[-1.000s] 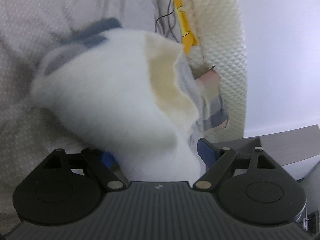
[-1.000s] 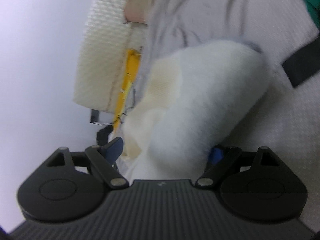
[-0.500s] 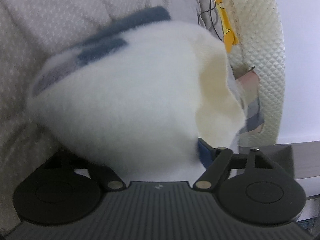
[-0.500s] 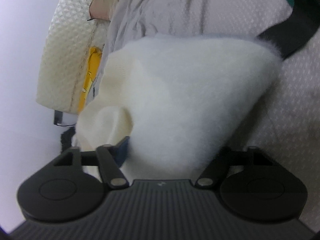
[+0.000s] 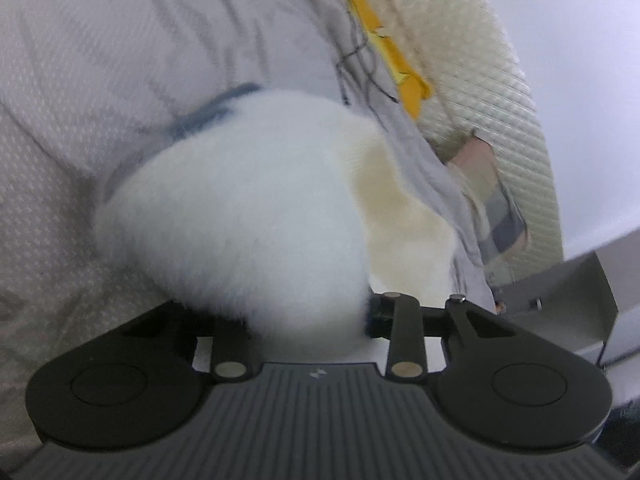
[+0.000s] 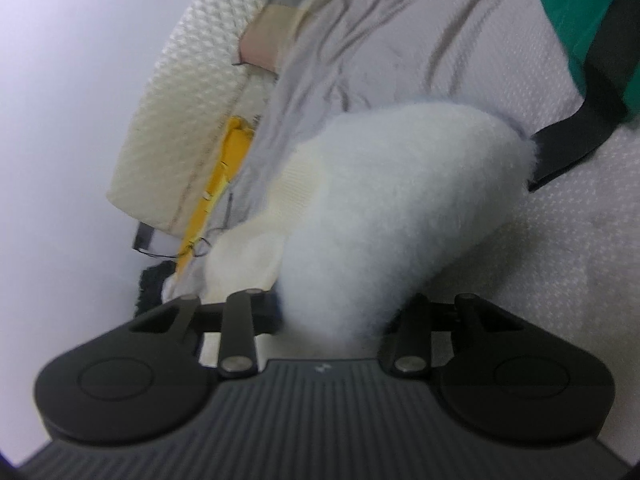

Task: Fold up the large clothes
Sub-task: 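Fold the lifted sweater edge over onto the rest with both grippers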

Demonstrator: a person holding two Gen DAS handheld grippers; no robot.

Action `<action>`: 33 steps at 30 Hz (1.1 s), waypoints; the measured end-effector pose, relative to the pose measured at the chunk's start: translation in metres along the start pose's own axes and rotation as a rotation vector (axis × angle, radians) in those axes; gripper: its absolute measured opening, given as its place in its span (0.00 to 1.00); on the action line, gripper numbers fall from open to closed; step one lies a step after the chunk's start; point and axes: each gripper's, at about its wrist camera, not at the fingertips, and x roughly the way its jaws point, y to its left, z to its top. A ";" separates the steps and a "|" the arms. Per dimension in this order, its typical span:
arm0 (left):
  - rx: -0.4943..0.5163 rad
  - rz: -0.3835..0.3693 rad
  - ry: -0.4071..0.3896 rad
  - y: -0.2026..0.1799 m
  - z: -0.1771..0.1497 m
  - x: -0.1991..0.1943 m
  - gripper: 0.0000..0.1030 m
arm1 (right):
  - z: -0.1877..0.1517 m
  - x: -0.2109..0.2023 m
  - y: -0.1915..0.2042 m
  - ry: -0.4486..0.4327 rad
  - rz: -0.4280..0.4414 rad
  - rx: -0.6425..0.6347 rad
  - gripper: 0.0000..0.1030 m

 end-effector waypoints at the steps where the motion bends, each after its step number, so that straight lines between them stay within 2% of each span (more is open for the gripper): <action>1: 0.011 -0.008 0.001 -0.003 -0.002 -0.007 0.38 | 0.000 -0.005 0.001 -0.005 0.014 0.008 0.40; 11: 0.082 -0.120 0.027 -0.038 -0.013 -0.082 0.38 | -0.004 -0.078 0.001 -0.003 0.109 0.063 0.41; 15: 0.114 -0.099 0.042 -0.036 -0.022 -0.097 0.39 | -0.011 -0.091 -0.006 0.019 0.098 0.071 0.42; 20: 0.097 -0.078 0.063 -0.025 -0.023 -0.091 0.40 | -0.014 -0.083 -0.009 0.053 0.071 0.067 0.43; 25: 0.084 -0.092 0.080 -0.026 -0.011 -0.082 0.45 | -0.013 -0.085 -0.007 0.055 0.094 0.072 0.48; 29: 0.086 -0.123 0.079 -0.036 0.000 -0.077 0.51 | -0.005 -0.085 0.002 0.052 0.145 0.083 0.65; 33: 0.097 -0.134 0.073 -0.051 0.011 -0.063 0.54 | 0.007 -0.075 0.013 0.052 0.160 0.074 0.67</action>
